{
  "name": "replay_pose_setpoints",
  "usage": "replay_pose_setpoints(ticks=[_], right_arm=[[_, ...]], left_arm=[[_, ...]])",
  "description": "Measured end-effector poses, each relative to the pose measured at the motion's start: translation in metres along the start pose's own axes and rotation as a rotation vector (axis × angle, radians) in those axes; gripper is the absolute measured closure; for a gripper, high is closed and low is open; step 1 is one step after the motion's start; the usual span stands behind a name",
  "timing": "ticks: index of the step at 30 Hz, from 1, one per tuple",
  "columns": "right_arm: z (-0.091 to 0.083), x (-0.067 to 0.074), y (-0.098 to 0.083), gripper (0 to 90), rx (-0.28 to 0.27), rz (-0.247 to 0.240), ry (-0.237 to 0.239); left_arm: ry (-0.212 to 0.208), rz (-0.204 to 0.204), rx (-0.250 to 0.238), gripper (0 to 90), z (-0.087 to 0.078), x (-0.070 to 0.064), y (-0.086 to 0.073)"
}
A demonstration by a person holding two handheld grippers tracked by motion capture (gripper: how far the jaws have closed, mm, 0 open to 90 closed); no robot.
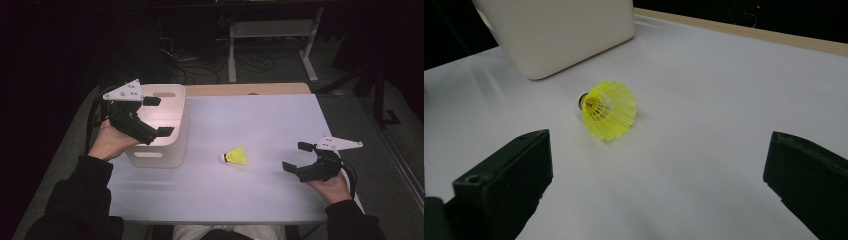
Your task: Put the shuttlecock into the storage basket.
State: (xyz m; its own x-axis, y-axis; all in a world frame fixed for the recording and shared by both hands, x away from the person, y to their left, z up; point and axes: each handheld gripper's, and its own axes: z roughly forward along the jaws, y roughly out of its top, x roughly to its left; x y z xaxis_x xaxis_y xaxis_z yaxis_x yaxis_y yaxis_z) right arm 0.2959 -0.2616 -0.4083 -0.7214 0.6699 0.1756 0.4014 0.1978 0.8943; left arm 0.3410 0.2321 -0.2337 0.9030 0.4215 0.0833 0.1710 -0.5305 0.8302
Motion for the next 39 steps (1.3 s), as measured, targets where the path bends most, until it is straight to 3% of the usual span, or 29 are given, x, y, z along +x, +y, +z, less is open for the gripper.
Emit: replay_pose_setpoints(ticks=[7,13,39], right_arm=[[0.000,0.000,0.000,0.0,0.000,-0.002,0.001],[0.000,0.000,0.000,0.0,-0.002,-0.004,0.003],[0.000,0.001,0.000,0.0,-0.002,-0.008,0.008]], left_arm=[[-0.032,0.034,0.033,0.0,0.012,-0.006,0.012],[-0.044,0.040,0.053,0.0,0.020,-0.005,0.017],[-0.111,0.061,0.160,0.0,0.064,-0.005,0.021]])
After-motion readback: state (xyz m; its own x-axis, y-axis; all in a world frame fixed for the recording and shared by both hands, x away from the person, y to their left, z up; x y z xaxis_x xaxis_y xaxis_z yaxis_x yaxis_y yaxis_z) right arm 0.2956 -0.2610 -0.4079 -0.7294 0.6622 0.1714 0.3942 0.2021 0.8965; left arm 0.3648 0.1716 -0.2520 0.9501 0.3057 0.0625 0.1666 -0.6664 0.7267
